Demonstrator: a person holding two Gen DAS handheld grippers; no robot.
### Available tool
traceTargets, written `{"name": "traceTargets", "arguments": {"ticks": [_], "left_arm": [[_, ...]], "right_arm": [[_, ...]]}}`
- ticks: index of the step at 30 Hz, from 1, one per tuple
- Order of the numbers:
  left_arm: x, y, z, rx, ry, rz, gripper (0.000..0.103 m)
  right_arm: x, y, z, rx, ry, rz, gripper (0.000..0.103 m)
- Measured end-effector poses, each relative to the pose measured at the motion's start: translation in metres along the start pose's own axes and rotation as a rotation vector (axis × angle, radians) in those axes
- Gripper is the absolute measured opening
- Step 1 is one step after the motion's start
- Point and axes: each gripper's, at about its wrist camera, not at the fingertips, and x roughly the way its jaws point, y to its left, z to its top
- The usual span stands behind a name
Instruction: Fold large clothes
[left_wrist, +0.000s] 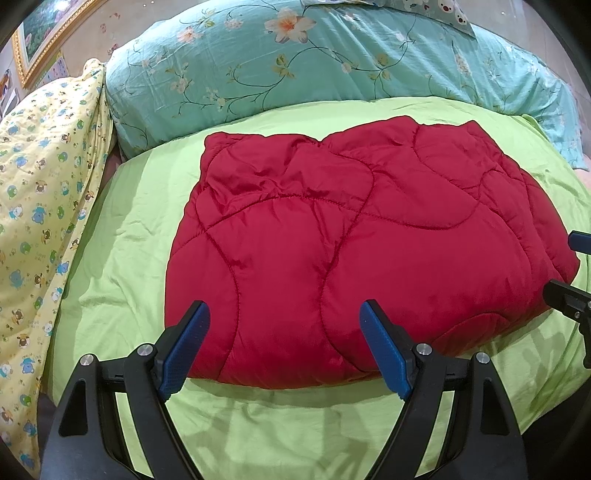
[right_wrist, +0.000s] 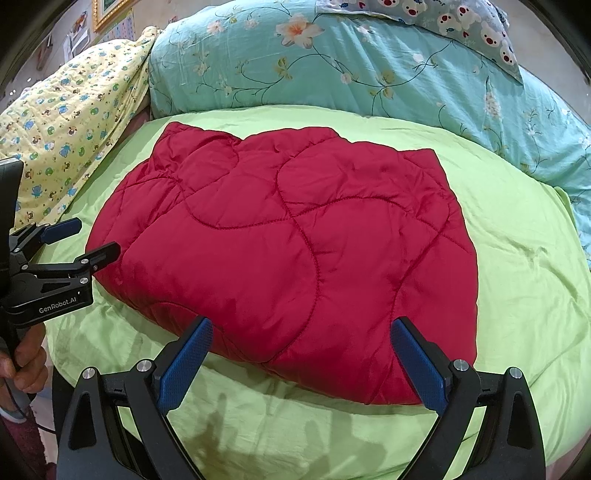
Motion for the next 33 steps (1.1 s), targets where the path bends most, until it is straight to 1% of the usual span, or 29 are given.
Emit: {"name": "traceTargets", "arguments": {"ticks": [33], "left_arm": [[0.0010,0.0016,0.0010,-0.014,0.014,-0.010,0.084]], "right_arm": [[-0.0009,0.0055,-0.0010,-0.001,0.002,-0.002,0.098]]}}
